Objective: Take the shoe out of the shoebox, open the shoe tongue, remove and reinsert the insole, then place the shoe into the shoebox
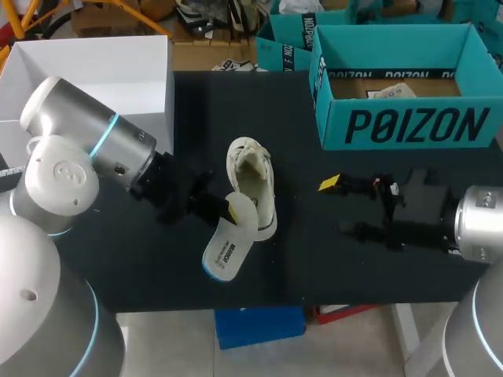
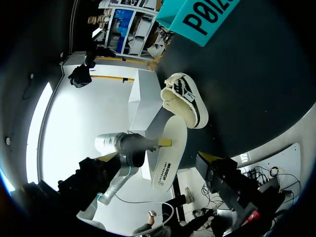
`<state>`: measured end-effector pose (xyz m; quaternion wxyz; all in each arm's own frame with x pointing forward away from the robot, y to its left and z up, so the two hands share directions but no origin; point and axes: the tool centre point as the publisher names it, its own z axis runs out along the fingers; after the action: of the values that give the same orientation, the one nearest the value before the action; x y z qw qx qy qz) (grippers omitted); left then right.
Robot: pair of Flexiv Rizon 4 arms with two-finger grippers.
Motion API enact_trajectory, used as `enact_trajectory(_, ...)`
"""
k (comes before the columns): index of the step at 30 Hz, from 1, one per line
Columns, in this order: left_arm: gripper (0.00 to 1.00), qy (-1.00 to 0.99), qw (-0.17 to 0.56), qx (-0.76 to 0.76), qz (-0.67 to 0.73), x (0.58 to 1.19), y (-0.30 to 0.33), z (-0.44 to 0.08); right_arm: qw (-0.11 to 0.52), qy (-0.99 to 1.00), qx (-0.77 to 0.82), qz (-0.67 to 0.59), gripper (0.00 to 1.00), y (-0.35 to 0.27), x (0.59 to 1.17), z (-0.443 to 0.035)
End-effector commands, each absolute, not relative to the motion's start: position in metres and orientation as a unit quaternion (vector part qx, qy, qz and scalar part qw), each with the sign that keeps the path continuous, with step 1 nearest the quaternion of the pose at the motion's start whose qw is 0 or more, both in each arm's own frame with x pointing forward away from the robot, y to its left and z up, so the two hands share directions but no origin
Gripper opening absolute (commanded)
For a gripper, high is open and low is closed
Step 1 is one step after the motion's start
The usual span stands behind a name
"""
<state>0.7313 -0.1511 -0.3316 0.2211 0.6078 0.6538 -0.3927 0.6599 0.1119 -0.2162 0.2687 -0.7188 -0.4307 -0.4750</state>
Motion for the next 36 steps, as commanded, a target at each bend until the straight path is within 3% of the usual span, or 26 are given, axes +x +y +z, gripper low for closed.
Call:
enact_trajectory(1, 0.0, 0.653, 0.204, 0.614, -0.394, 0.748, -0.164, -0.338, 0.264, -0.427, -0.721, -0.478, 1.0, 0.115, 0.659, -0.218)
enact_trajectory(36, 0.0, 0.688, 0.216, 0.607, -0.334, 0.813, -0.188, -0.367, 0.264, -0.427, -0.721, -0.478, 1.0, 0.115, 0.659, -0.218)
